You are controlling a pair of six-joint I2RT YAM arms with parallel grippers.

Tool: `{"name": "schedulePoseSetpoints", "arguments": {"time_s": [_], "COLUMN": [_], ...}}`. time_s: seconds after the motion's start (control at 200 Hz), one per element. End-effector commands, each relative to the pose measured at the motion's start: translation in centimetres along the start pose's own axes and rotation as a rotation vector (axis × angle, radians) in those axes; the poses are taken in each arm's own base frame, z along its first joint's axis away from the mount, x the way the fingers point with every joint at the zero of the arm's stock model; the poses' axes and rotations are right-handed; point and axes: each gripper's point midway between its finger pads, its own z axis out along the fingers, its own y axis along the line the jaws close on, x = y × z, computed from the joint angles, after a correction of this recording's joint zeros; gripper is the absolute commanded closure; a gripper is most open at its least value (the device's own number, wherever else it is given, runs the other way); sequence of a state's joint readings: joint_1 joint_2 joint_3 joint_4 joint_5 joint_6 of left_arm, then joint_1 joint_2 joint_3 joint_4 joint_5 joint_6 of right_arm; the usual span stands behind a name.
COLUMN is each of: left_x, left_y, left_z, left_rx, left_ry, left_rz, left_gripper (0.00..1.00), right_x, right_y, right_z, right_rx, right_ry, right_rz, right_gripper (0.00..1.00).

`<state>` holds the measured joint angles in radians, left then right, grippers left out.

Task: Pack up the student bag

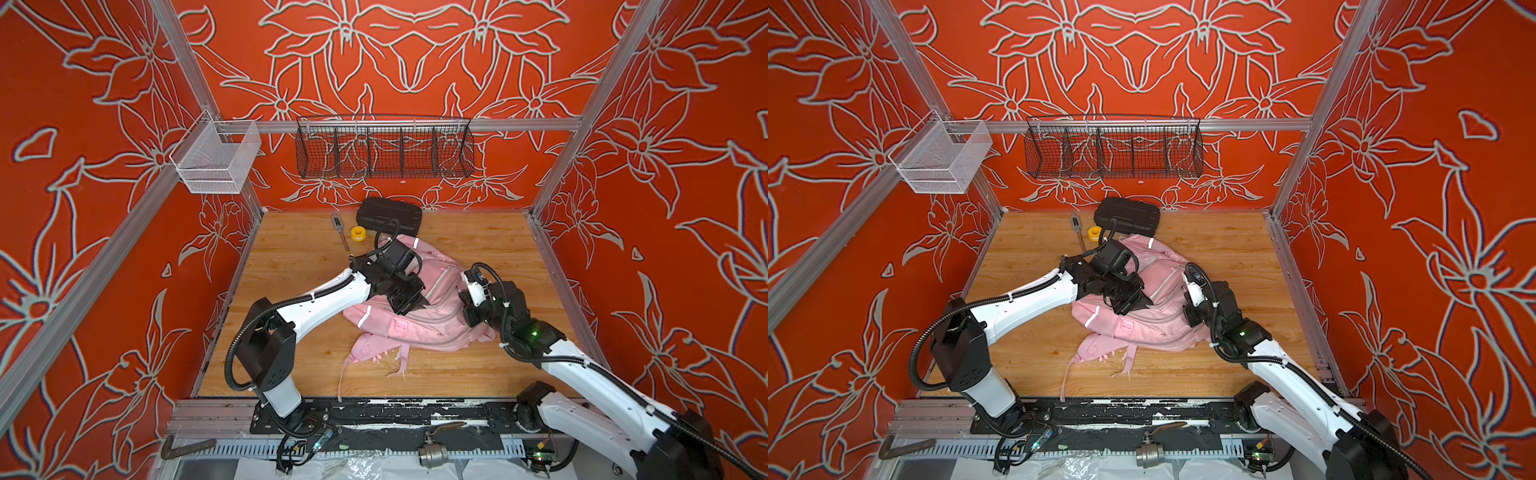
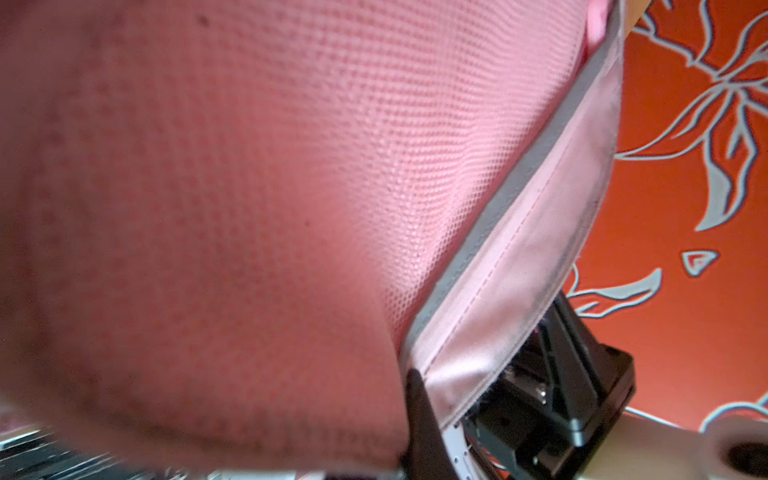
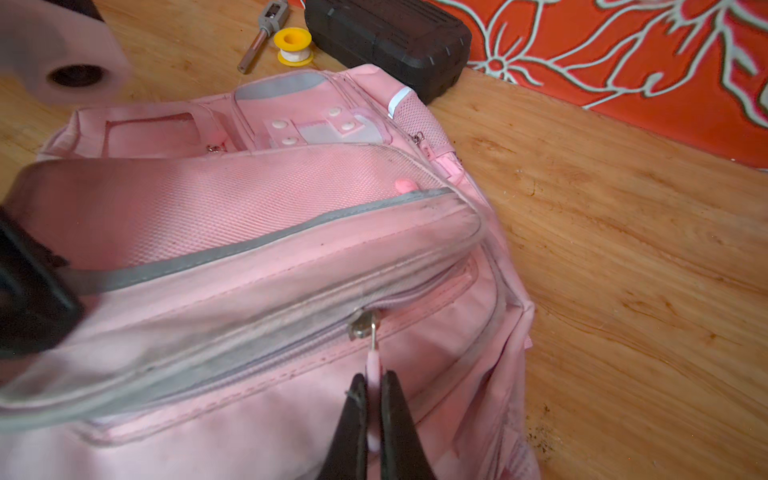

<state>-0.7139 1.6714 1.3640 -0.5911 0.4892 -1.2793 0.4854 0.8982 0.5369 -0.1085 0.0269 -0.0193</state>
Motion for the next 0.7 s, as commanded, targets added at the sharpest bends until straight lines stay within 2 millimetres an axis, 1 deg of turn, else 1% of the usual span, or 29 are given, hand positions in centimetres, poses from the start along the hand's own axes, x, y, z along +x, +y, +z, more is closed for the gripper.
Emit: {"name": "schedulePoseSetpoints", "arguments": {"time_s": [0.0, 0.135, 0.275, 0.41, 0.49, 0.565, 0.636, 0.696], "left_x": [2.4, 2.1, 1.7, 1.2, 0.6, -0.2, -0.9, -1.5], "left_y": [2.4, 4.2, 5.6, 6.9, 7.6, 8.2, 8.3, 8.5], "left_z": [-2.1, -3.7, -6.0, -7.4, -7.8, -8.2, -8.4, -8.6], "left_rx": [-0.087, -0.086, -0.102, -0.116, -0.121, -0.124, -0.114, -0.114], "left_ry": [0.084, 0.124, 0.132, 0.13, 0.121, 0.105, 0.087, 0.062], "left_rz": [0.079, 0.116, 0.157, 0.178, 0.172, 0.155, 0.133, 0.113], "left_gripper": [1.0, 1.0, 1.0, 1.0, 1.0, 1.0, 1.0, 1.0], "right_x": [-1.6, -1.5, -1.8, -1.4, -1.2, -1.3, -1.8, -2.2], "right_y": [-2.6, -2.6, -2.6, -2.8, -2.0, -0.8, 0.3, 1.3], "right_z": [-0.7, 0.1, 0.9, 2.5, 3.6, 4.1, 4.0, 3.5], "right_rx": [0.122, 0.109, 0.085, 0.047, -0.023, -0.094, -0.158, -0.222], "right_ry": [-0.05, -0.04, -0.044, -0.015, 0.003, 0.005, -0.018, -0.041], "right_rz": [0.019, 0.017, 0.001, 0.012, 0.003, -0.013, -0.019, -0.026], "right_gripper": [1.0, 1.0, 1.0, 1.0, 1.0, 1.0, 1.0, 1.0]}}
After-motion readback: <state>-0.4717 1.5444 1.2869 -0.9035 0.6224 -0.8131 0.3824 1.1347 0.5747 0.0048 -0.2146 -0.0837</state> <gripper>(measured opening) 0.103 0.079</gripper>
